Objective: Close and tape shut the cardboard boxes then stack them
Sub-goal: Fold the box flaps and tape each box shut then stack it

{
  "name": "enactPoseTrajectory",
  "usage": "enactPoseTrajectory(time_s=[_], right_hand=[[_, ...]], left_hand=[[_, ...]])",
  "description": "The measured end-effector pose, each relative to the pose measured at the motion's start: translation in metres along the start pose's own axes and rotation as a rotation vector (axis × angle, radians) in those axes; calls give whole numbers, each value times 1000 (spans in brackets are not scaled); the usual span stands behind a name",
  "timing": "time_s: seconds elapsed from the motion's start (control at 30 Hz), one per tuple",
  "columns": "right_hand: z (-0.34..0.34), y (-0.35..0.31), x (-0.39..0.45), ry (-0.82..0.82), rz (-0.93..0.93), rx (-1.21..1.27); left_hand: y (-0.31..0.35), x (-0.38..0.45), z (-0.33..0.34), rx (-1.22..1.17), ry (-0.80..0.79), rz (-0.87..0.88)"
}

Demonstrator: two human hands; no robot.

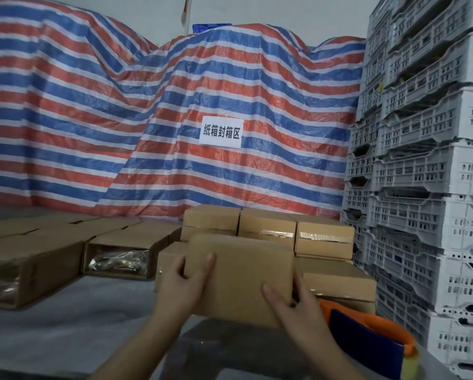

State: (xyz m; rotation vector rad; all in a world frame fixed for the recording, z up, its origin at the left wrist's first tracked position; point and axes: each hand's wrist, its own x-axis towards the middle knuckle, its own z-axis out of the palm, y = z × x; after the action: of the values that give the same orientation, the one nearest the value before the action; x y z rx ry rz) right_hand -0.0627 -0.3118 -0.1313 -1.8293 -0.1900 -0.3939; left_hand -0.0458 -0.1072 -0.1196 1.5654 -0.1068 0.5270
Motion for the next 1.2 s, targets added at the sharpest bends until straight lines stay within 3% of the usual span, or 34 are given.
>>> enactPoseTrajectory(time_s=[0.1,0.2,0.37,0.53,0.7,0.93,1.07,1.2], right_hand=[[15,-32,29,52,-36,28],[28,-55,68,86,-21,82],[54,-68,126,55,237,252],[79,-55,168,-21,321,343],[94,-34,185,-49,288,308],[101,-21,199,-83,234,63],[103,-11,203,23,34,-298],[106,-6,198,79,-85,-450]], left_hand=[[29,38,-7,55,41,57],[44,82,-23,27,-31,70],[36,126,-41,53,-154,67],[12,155,-37,131,-53,93],[-5,181,-33,48,32,17],[-29,203,-29,112,41,-89],[-50,203,-29,110,33,-13],[-57,200,-33,74,-34,-8]])
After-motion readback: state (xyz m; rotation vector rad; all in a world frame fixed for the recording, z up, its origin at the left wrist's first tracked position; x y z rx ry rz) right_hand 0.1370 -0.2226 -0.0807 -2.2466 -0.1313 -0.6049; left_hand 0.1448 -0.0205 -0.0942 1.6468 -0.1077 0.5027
